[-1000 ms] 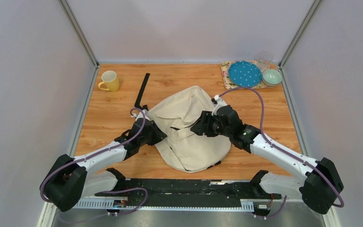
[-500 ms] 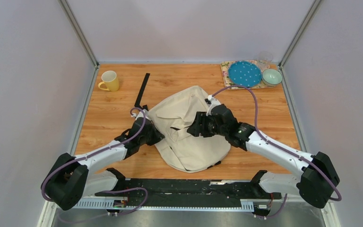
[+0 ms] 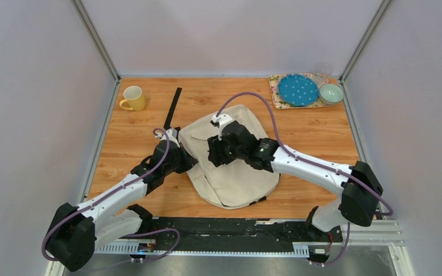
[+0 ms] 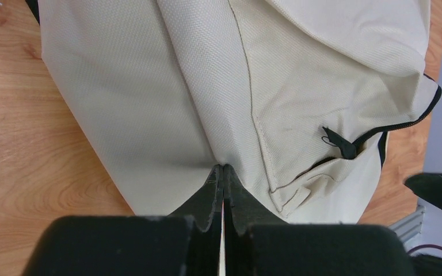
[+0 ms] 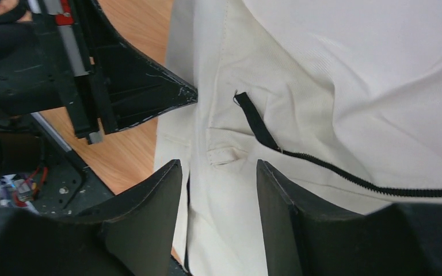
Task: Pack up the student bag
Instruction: Zip the student bag at the center of the board.
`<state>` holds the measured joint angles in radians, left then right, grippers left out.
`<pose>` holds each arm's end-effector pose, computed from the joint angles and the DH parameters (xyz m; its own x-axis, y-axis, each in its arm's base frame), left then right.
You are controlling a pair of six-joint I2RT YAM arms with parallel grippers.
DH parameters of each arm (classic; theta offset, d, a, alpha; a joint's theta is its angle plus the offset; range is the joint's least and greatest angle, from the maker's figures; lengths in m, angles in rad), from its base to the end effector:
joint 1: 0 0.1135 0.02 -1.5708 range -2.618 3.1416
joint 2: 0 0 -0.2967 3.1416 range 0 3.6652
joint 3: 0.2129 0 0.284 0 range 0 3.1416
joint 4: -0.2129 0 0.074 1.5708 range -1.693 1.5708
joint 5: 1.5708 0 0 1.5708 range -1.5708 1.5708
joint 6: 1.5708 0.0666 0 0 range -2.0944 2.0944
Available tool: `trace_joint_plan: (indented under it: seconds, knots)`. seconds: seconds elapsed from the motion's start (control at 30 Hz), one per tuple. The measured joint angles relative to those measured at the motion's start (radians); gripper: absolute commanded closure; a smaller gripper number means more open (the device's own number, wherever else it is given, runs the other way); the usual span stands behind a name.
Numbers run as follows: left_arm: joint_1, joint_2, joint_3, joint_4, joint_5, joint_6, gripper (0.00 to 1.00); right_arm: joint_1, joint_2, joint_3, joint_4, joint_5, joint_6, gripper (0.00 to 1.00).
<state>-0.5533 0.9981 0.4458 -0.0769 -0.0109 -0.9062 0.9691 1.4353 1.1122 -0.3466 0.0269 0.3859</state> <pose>0.2052 -0.1259 0.1856 -0.7165 -0.4826 -0.5037 -0.0747 0.7710 -0.6325 0.2123 0.3060 0.2890 -0.6312 -0.2546 -0.7326 -0.6202 0.7330 0.2796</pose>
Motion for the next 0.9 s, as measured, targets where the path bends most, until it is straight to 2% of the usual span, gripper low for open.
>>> trace_joint_plan:
  seconds: [0.27,0.7,0.77,0.9]
  knots:
    - [0.013,-0.005,0.021,-0.016,0.021,0.02,1.0,0.023,0.177,0.114,-0.064,0.074,-0.126,0.49]
    - [0.024,-0.009,0.041,0.009,0.047,0.022,1.0,0.043,0.28,0.176,-0.077,0.201,-0.223,0.53]
    - [0.025,-0.009,0.041,0.01,0.054,0.021,1.0,0.044,0.288,0.176,-0.078,0.212,-0.228,0.58]
    - [0.025,-0.011,0.04,0.01,0.061,0.018,0.89,0.045,0.312,0.18,-0.077,0.235,-0.237,0.75]
